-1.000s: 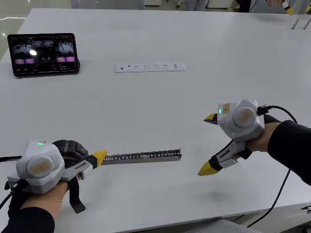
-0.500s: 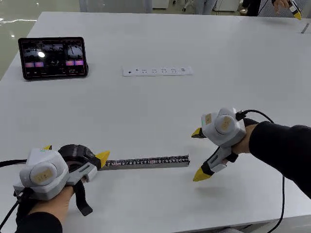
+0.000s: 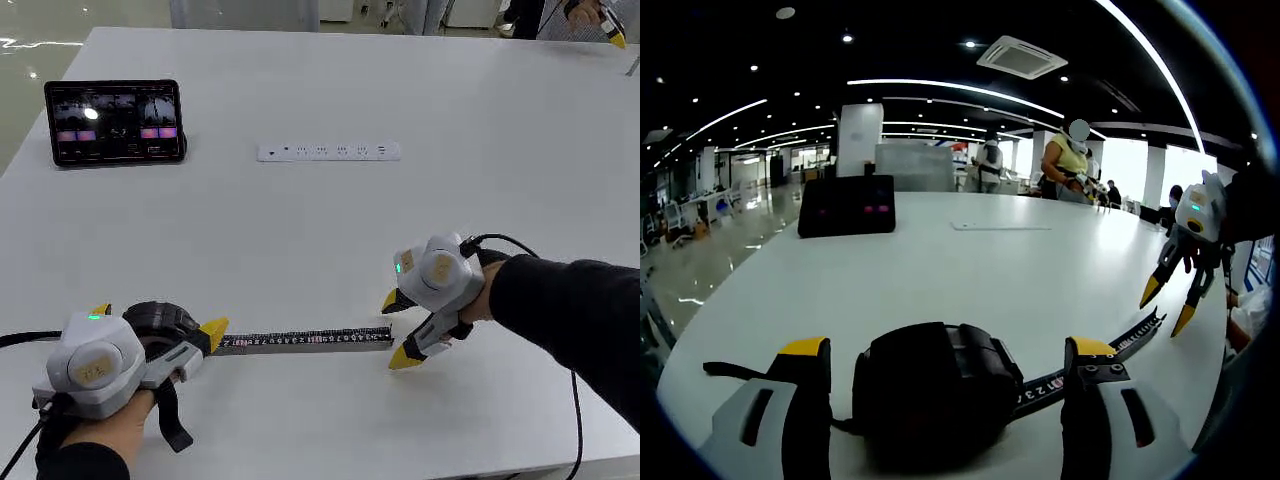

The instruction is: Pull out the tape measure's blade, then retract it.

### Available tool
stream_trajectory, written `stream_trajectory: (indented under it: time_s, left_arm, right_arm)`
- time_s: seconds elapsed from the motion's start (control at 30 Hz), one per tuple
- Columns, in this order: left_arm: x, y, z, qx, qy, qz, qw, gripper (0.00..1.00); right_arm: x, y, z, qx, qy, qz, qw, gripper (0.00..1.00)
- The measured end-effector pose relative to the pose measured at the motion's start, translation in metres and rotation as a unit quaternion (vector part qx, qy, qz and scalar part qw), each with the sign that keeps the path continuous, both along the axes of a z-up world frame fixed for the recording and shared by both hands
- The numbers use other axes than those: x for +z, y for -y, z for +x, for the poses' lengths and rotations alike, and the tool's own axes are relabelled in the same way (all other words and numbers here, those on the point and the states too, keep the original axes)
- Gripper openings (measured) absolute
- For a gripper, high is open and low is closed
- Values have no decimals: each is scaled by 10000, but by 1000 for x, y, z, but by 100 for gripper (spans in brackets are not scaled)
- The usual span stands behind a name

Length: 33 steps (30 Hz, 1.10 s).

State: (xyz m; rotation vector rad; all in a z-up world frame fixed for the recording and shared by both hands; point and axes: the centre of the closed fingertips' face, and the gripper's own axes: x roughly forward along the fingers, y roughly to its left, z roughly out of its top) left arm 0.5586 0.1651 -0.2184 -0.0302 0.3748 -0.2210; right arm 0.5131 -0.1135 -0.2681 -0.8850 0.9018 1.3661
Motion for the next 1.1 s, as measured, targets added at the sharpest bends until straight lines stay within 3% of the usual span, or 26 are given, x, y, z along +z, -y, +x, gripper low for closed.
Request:
stream_trajectory:
  time_s: [0.37, 0.4, 0.57, 0.67, 0.77, 0.93, 1.1]
  left_arm:
    - [2, -2, 0, 49, 30, 13, 10000, 91]
    - [3, -2, 0, 54, 50, 25, 10000, 90]
    - [1, -2, 0, 40, -18, 9, 10000, 86]
    - [-4, -2, 0, 65, -143, 41, 9999, 81]
    - [-8, 0, -2, 106, -301, -103, 9994, 75]
    - [-12, -9, -4, 277, -433, 39, 9987, 67]
    - [-13, -8, -6, 210, -484, 42, 9986, 65]
  right_arm:
    - [-3, -1, 3, 37, 44, -63, 10000, 18]
    - [-3, 0, 4, 62, 73, -87, 9999, 12]
    - [-4, 0, 4, 0, 47, -91, 9999, 11]
    - [-5, -1, 5, -42, 21, -190, 9998, 11]
    - [-5, -2, 4, -89, 7, -315, 9995, 11]
    - [-5, -1, 3, -157, 17, -399, 9991, 11]
    - [-5, 0, 4, -187, -45, -376, 9991, 11]
